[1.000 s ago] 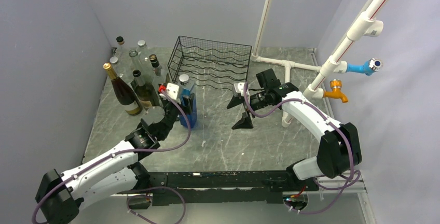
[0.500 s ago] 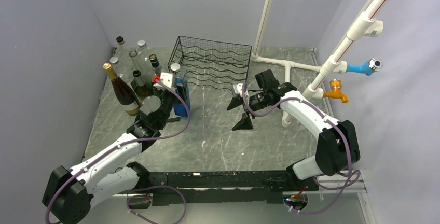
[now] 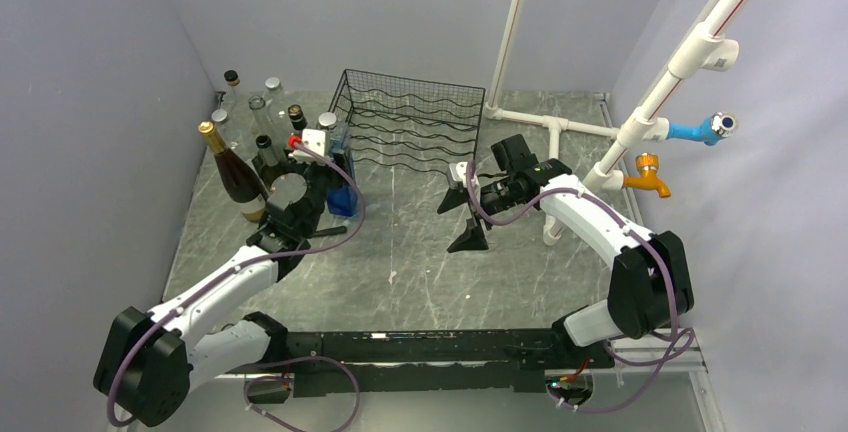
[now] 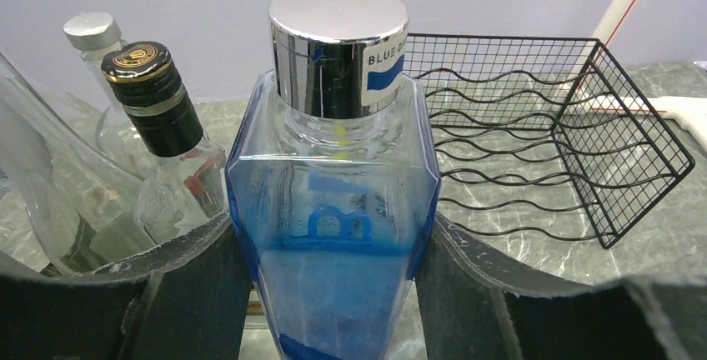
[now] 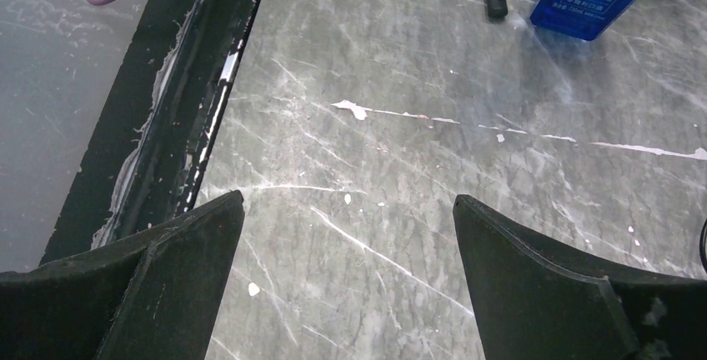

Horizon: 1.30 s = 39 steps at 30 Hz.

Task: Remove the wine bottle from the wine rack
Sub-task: Place the wine bottle at the center of the board.

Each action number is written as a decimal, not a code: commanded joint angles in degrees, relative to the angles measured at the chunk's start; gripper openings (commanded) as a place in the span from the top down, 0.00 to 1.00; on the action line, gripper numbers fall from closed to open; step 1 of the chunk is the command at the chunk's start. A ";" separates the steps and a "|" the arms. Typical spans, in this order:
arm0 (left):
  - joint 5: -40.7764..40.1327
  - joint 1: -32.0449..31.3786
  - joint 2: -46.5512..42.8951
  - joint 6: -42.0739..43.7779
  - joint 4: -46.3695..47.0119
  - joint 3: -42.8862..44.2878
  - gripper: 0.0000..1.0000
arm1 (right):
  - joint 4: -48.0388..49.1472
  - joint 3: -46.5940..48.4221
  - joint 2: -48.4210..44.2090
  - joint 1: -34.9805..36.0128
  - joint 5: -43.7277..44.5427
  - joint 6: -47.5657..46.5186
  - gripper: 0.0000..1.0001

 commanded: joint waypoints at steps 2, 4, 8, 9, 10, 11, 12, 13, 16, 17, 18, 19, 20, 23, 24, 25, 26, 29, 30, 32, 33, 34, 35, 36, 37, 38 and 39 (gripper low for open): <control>0.93 0.43 -1.32 0.58 15.37 1.21 1.00 | -0.37 0.32 0.65 -0.23 -1.98 -2.02 0.00; 0.73 0.47 -1.41 0.13 14.87 1.04 0.97 | -0.47 0.44 0.88 -0.23 -2.01 -2.07 0.00; 0.59 0.44 -1.73 -0.48 13.53 0.55 0.85 | -0.60 0.49 1.01 -0.23 -2.04 -2.08 0.00; 0.50 0.43 -1.88 -0.60 13.21 0.43 0.81 | -0.50 0.49 1.08 -0.23 -1.99 -2.00 0.00; 0.41 0.43 -2.10 -0.68 12.91 0.29 0.76 | -0.51 0.49 1.09 -0.23 -1.95 -1.98 0.00; 0.20 0.43 -2.30 -0.67 12.69 0.17 0.72 | -0.51 0.49 1.10 -0.25 -1.90 -1.98 0.00; 0.08 0.44 -2.51 -0.72 12.52 -0.05 0.69 | -0.51 0.44 1.17 -0.23 -2.03 -1.98 0.00; 0.04 0.43 -2.67 -0.63 12.34 -0.26 0.66 | -0.59 0.48 1.16 -0.23 -1.99 -2.06 0.00; -0.18 0.43 -3.11 -0.47 11.63 -0.69 0.60 | -0.64 0.57 1.22 -0.23 -2.01 -2.06 0.00; -0.20 0.43 -3.28 -0.45 11.39 -0.73 0.58 | -0.67 0.57 1.23 -0.24 -2.02 -2.06 0.00; -0.23 0.43 -3.46 -0.51 11.21 -0.74 0.56 | -0.61 0.57 1.24 -0.23 -1.98 -2.00 0.00; -0.17 0.46 -3.64 -0.59 10.95 -0.74 0.55 | -0.60 0.57 1.16 -0.23 -1.94 -1.98 0.00; -0.08 0.47 -3.76 -0.67 10.57 -0.70 0.54 | -0.59 0.57 1.19 -0.23 -1.90 -1.98 0.00; 0.20 0.43 -4.24 -0.79 9.77 -0.61 0.50 | -0.69 0.57 1.24 -0.23 -1.95 -2.07 0.00; 0.29 0.44 -4.37 -0.81 9.44 -0.64 0.48 | -0.76 0.60 1.22 -0.23 -1.95 -2.14 0.00; 0.20 0.47 -4.54 -0.76 9.07 -0.65 0.45 | -0.77 0.60 1.16 -0.23 -1.93 -2.15 0.00; 0.21 0.43 -4.76 -0.79 8.72 -0.65 0.42 | -0.85 0.61 1.15 -0.23 -1.89 -2.15 0.00; 0.17 0.44 -5.71 -1.09 7.18 -0.58 0.35 | -0.95 0.62 1.01 -0.23 -1.72 -2.24 0.00; 0.11 0.43 -6.10 -1.31 6.37 -0.38 0.33 | -1.02 0.66 1.00 -0.23 -1.74 -2.29 0.00; -0.05 0.43 -6.84 -2.12 3.97 0.36 0.27 | -1.24 0.72 0.93 -0.23 -1.64 -2.56 0.00; 0.19 0.43 -7.25 -2.39 2.71 0.78 0.24 | -1.41 0.82 0.85 -0.23 -1.54 -2.78 0.00; 0.51 0.43 -7.67 -2.66 1.52 1.40 0.21 | -1.59 0.80 0.75 -0.23 -1.40 -2.96 0.00; 0.65 0.43 -8.14 -2.99 0.27 1.84 0.18 | -1.77 0.90 0.63 -0.23 -1.21 -3.14 0.00; 0.92 0.47 -8.65 -3.30 -0.81 2.22 0.16 | -1.87 0.92 0.48 -0.23 -0.99 -3.20 0.00; 1.09 0.43 -9.15 -3.61 -2.21 2.70 0.15 | -1.90 0.97 0.39 -0.23 -0.75 -3.21 0.00; 1.24 0.43 -9.68 -3.88 -3.56 3.17 0.13 | -2.03 0.95 0.17 -0.23 -0.54 -3.21 0.00; 1.66 0.44 -10.35 -4.15 -4.75 3.55 0.12 | -2.15 0.98 0.04 -0.23 -0.41 -3.24 0.00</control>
